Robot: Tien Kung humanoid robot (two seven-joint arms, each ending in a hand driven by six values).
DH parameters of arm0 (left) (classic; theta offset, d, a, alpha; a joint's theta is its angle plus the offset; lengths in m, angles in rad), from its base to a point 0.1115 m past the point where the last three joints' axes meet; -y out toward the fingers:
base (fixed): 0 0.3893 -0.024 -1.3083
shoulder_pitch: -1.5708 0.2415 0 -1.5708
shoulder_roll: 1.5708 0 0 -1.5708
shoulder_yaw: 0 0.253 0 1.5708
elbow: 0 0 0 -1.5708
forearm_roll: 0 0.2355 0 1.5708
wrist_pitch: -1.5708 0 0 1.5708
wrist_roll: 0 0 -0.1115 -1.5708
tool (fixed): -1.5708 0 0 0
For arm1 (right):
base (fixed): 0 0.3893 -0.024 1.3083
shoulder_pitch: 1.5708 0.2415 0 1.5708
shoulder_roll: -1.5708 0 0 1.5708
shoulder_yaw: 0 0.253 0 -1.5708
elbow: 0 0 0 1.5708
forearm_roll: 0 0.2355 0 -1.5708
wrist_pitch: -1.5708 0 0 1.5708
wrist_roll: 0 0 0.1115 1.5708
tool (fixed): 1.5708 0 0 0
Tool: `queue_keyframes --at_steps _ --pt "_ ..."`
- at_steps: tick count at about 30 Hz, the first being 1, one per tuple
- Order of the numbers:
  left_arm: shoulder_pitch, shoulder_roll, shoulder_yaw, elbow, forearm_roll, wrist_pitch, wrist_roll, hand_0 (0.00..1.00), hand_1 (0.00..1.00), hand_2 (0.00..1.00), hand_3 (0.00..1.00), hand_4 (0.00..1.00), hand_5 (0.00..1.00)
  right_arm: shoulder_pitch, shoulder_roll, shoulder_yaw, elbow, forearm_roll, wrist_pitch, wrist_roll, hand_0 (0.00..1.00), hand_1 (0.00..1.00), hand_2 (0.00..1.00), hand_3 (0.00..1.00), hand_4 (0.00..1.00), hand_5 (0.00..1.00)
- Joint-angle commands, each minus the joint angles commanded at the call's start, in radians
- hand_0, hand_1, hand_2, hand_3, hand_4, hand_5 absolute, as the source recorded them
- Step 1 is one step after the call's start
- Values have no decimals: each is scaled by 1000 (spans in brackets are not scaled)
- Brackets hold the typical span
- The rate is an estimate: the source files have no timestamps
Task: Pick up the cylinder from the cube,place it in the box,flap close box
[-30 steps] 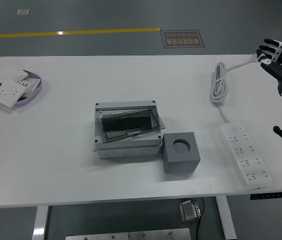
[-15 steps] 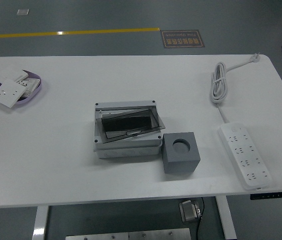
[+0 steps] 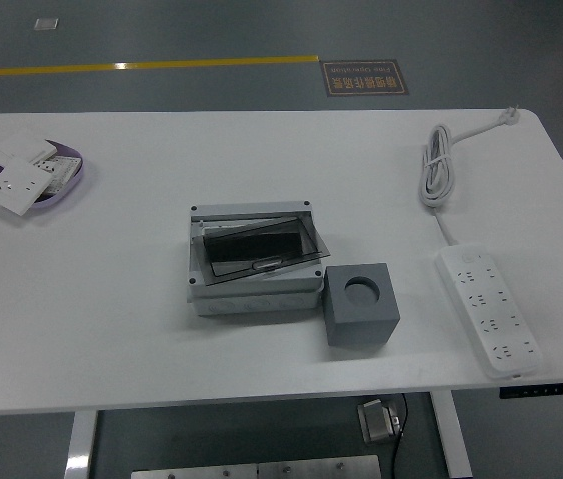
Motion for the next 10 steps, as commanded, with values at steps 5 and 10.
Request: queue_keyframes --at_steps 5,10 --pt "-3 2 -1 -1 -3 1 -1 568 613 574 597 701 208 -1 -5 -26 -11 6 2 0 680 653 676 677 677 91" --pt "0 -1 -28 0 21 1 12 568 613 574 597 701 208 12 -5 -50 -22 16 7 2 680 653 676 677 677 91"
